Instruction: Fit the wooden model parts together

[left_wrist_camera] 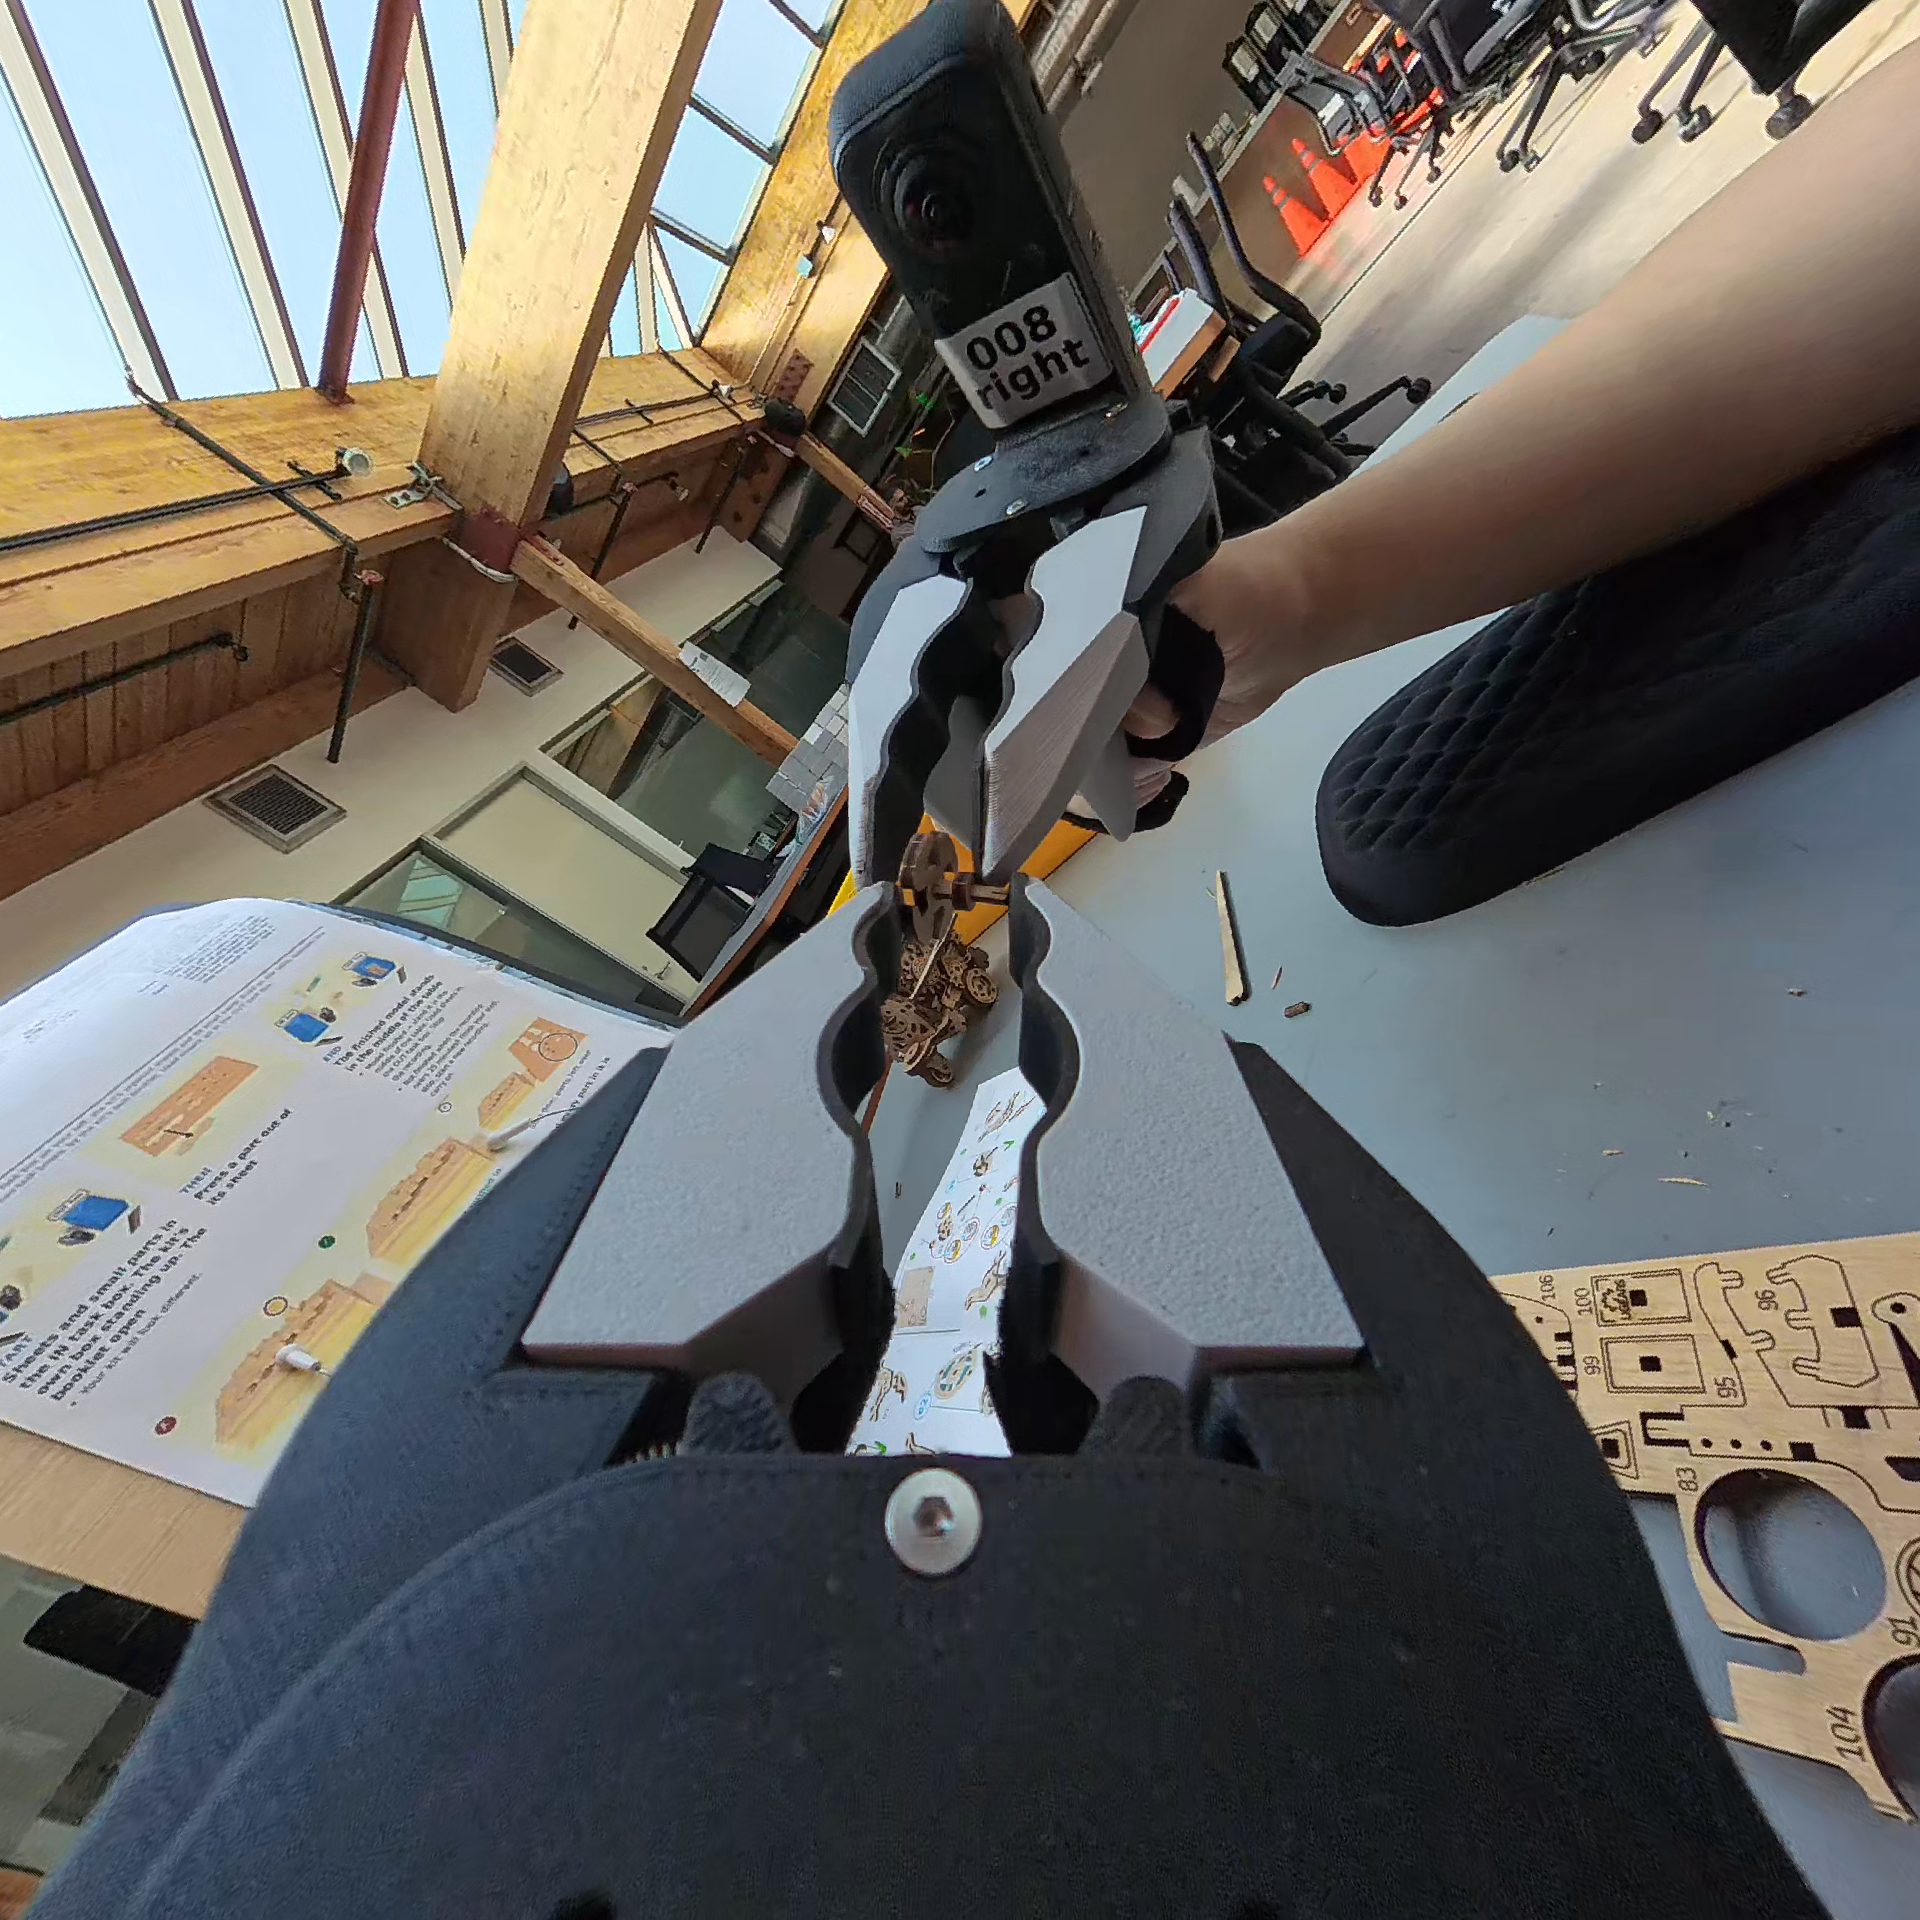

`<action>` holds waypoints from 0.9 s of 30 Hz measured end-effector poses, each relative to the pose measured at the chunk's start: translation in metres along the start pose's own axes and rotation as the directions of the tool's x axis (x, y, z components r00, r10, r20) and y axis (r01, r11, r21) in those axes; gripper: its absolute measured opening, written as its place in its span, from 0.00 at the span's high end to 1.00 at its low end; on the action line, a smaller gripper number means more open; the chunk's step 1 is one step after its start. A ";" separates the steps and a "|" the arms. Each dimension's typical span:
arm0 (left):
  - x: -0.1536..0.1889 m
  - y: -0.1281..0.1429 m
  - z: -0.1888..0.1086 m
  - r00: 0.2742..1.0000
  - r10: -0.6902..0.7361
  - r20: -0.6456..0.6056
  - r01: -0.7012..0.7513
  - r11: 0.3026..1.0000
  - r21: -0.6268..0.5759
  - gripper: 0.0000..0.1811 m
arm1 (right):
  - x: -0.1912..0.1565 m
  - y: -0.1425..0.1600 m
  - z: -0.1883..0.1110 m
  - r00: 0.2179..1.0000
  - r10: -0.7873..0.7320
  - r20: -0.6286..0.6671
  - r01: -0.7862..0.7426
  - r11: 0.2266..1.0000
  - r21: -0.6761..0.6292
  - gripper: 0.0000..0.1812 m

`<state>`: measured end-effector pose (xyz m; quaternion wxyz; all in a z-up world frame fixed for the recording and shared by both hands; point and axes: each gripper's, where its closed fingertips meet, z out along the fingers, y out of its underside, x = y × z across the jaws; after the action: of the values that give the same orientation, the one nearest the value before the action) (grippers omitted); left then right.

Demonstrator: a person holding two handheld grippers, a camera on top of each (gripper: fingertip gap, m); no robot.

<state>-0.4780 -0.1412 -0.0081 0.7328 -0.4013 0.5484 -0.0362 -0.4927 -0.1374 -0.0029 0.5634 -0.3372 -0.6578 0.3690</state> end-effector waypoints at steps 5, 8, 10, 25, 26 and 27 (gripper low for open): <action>-0.004 -0.003 -0.001 0.996 -0.084 -0.006 0.084 0.996 0.028 0.90 | -0.001 -0.001 -0.001 1.000 0.014 0.016 -0.014 1.000 0.004 0.92; -0.009 -0.009 -0.004 0.985 -0.169 -0.023 0.170 0.983 0.063 0.90 | -0.003 0.001 0.001 0.999 0.017 0.028 -0.017 1.000 0.002 0.92; -0.008 -0.009 -0.004 0.974 -0.221 -0.048 0.224 0.973 0.063 0.90 | -0.005 -0.001 0.002 0.999 0.022 0.033 -0.022 1.000 0.011 0.91; -0.002 -0.008 -0.002 0.860 -0.473 -0.193 0.489 0.871 0.049 0.90 | -0.004 -0.006 -0.001 0.994 0.090 0.068 -0.093 0.995 0.045 0.99; -0.001 -0.008 -0.003 0.850 -0.484 -0.208 0.503 0.863 0.045 0.90 | -0.004 -0.006 -0.001 0.992 0.100 0.073 -0.104 0.994 0.046 0.99; 0.001 -0.008 -0.003 0.839 -0.495 -0.227 0.516 0.856 0.039 0.91 | -0.004 -0.006 -0.002 0.991 0.107 0.078 -0.112 0.992 0.051 0.99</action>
<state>-0.4773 -0.1491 -0.0035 0.6545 -0.4891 0.4941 -0.2972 -0.4901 -0.1431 0.0006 0.5264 -0.3430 -0.6485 0.4298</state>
